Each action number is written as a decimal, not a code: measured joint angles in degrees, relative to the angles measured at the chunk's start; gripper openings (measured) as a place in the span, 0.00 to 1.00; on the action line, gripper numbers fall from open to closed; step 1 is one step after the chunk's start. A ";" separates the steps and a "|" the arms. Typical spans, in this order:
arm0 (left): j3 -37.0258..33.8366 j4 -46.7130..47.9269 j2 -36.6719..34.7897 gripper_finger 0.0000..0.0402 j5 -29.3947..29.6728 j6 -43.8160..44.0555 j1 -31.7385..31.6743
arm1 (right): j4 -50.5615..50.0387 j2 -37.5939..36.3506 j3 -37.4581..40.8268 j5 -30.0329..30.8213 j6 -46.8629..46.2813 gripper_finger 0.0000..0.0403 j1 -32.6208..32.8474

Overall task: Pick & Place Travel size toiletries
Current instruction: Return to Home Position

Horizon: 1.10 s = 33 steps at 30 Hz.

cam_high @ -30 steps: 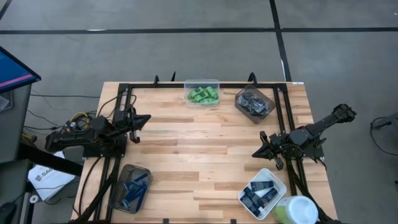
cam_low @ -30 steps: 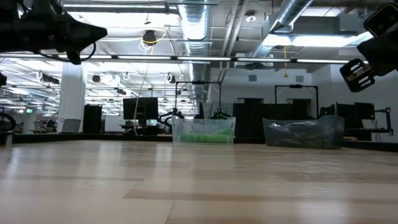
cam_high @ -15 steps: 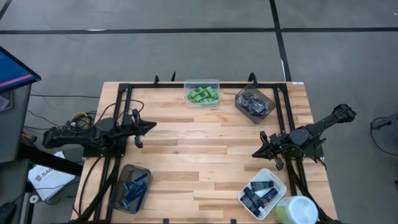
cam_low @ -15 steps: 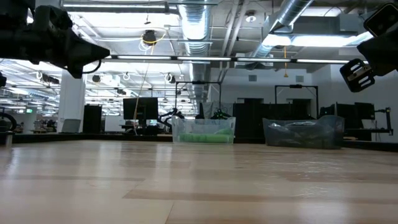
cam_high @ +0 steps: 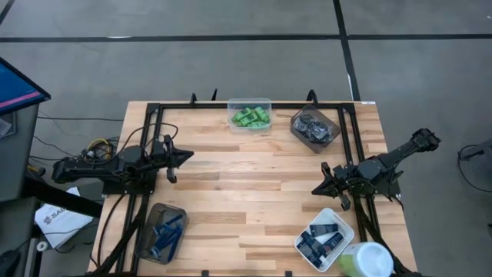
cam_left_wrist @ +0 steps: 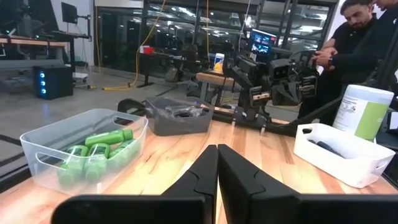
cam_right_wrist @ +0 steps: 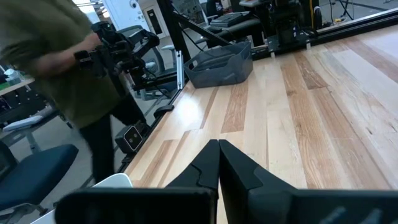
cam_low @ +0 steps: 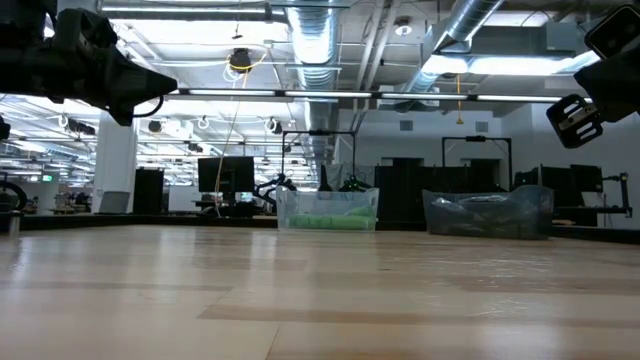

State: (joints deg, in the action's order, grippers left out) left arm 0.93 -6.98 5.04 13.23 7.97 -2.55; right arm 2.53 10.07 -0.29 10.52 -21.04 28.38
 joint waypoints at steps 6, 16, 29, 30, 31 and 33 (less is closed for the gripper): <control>0.00 -0.08 0.00 0.02 0.00 0.00 0.00 | 0.01 0.01 0.01 0.02 0.00 0.00 -0.01; 0.00 -0.50 0.00 0.02 0.02 0.00 0.00 | 0.01 0.00 0.01 0.01 0.00 0.00 -0.01; 0.00 -0.86 0.00 0.01 0.02 0.00 0.00 | 0.02 0.00 0.00 0.00 0.00 0.00 -0.02; 0.00 -0.87 0.00 0.01 0.02 0.00 0.00 | 0.02 0.02 0.02 0.02 0.00 0.00 0.00; 0.00 -0.87 0.00 0.01 0.02 0.00 0.00 | 0.02 0.00 0.02 0.02 0.00 0.00 -0.01; 0.00 -0.87 0.00 0.01 0.02 0.00 0.00 | 0.02 0.01 0.02 0.00 0.00 0.00 -0.01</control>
State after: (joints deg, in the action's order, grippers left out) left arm 0.93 -7.86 5.04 13.26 7.97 -2.55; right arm 2.55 10.08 -0.27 10.53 -21.04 28.36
